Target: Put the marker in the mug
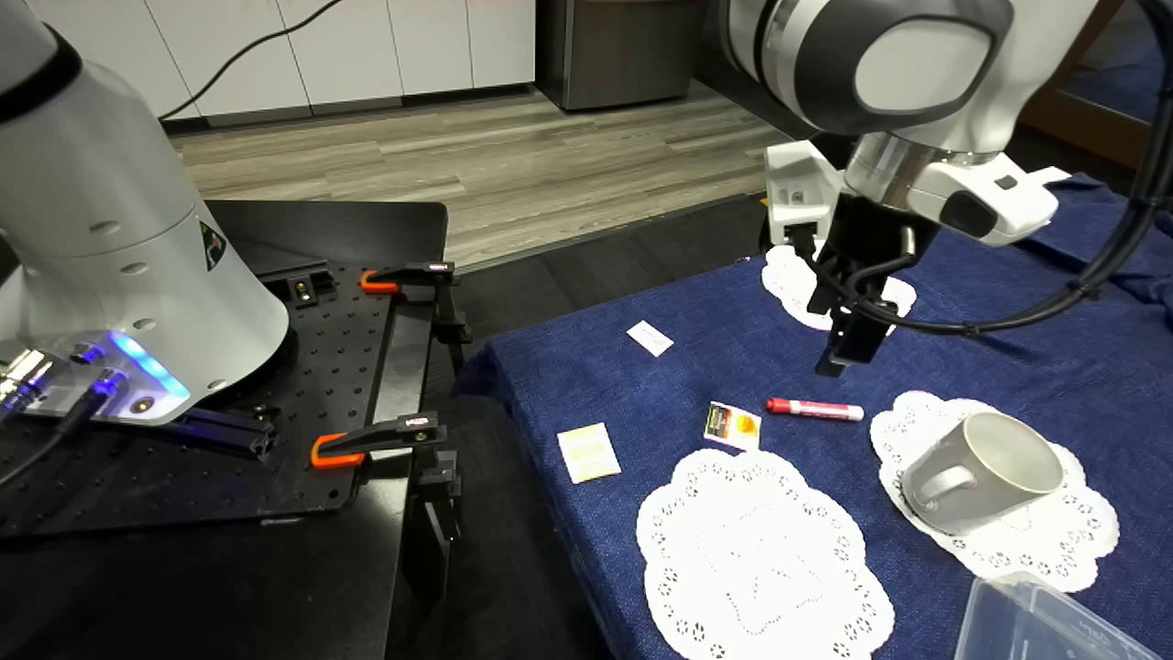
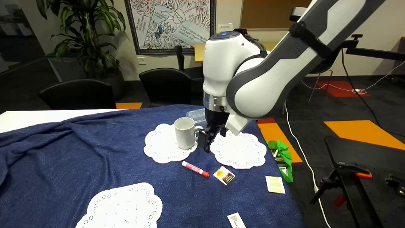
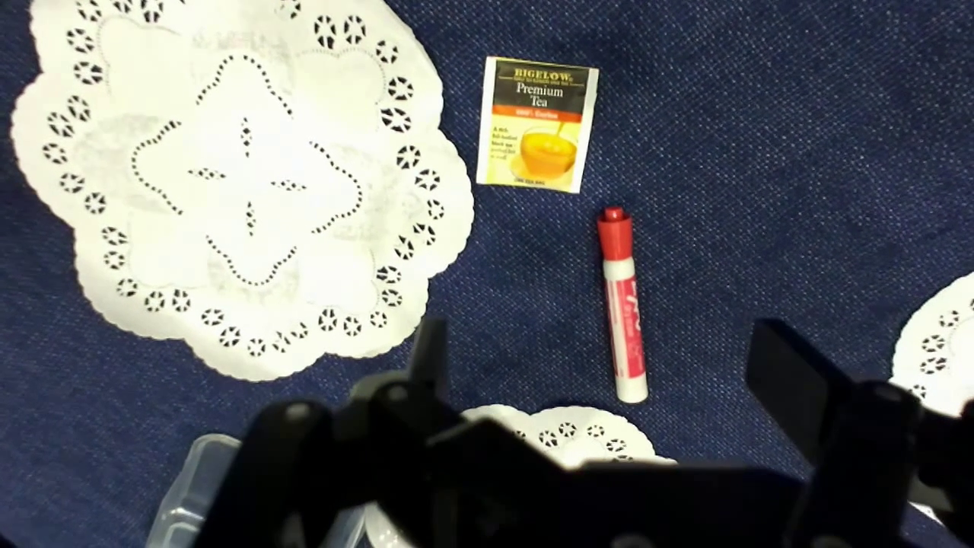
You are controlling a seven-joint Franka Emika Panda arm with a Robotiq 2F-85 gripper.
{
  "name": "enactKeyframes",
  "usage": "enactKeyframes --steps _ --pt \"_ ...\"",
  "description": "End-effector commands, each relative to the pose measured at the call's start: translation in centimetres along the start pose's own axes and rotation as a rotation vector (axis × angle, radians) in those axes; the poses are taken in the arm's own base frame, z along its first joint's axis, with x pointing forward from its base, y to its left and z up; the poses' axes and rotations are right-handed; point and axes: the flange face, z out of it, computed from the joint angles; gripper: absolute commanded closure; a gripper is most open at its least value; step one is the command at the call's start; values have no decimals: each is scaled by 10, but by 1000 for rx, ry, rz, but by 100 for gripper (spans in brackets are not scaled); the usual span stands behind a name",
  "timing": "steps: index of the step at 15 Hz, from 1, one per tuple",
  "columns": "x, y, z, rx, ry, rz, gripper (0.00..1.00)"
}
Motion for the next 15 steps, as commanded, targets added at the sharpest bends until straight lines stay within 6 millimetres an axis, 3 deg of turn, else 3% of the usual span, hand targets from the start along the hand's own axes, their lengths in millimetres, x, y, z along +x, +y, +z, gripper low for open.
enactKeyframes --steps 1,15 --pt "9 -3 4 10 15 11 0" --pt "58 -33 86 13 -5 -17 0"
